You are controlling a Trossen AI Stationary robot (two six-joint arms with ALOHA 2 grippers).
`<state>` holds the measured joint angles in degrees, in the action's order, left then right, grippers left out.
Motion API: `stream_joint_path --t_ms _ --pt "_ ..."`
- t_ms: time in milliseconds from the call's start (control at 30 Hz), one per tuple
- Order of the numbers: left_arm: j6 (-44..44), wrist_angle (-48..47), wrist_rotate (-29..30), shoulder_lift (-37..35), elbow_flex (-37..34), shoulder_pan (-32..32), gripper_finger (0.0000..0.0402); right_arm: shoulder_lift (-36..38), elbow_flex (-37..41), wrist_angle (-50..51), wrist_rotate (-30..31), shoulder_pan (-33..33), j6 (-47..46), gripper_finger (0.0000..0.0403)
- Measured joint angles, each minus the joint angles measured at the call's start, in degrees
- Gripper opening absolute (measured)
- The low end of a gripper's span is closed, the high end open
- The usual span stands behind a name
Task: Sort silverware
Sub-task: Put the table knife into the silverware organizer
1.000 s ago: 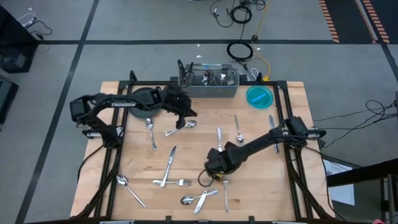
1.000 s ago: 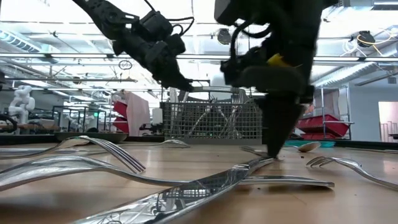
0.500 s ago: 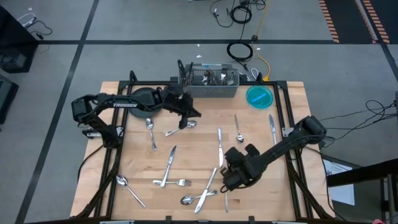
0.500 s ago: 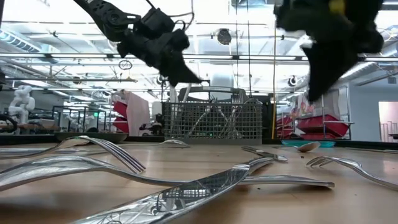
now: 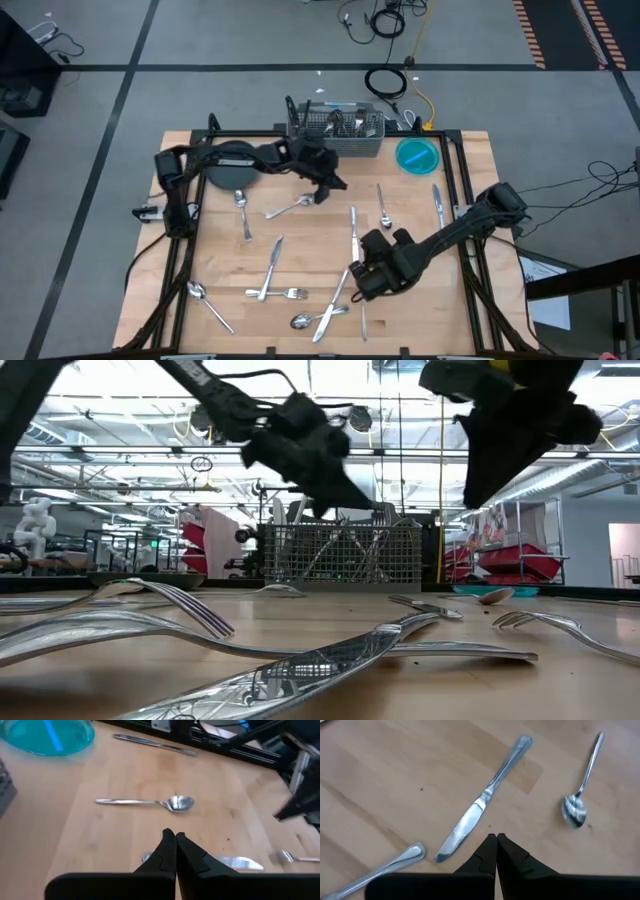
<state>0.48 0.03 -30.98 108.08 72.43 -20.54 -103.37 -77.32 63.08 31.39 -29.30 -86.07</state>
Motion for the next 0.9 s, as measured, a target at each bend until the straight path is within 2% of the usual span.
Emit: stream_joint_path --t_ms 233,367,533,633,767,900 --pt "3.0 -6.7 1.3 8.0 7.5 3.4 0.0001 0.5 0.0 0.6 0.1 -4.1 -7.4 0.0000" --pt "3.4 -7.1 1.5 11.8 8.7 4.6 0.0001 0.7 0.0 1.5 0.0 -7.0 -11.9 0.0000" --pt "5.6 -6.7 5.0 14.1 9.5 5.6 0.0000 0.7 0.0 1.8 0.0 -8.9 -16.0 0.0000" --pt "5.9 -6.4 8.6 14.2 9.7 6.2 0.0000 0.7 0.0 2.0 0.0 -9.2 -16.8 0.0000" --pt "6.0 -5.0 16.9 14.2 9.7 7.7 0.0000 0.7 0.0 2.0 0.2 -9.1 -16.8 0.0000" --pt "6.5 -0.4 19.7 14.2 9.7 8.7 0.0000 0.7 0.0 2.1 0.2 -9.1 -16.7 0.0000"
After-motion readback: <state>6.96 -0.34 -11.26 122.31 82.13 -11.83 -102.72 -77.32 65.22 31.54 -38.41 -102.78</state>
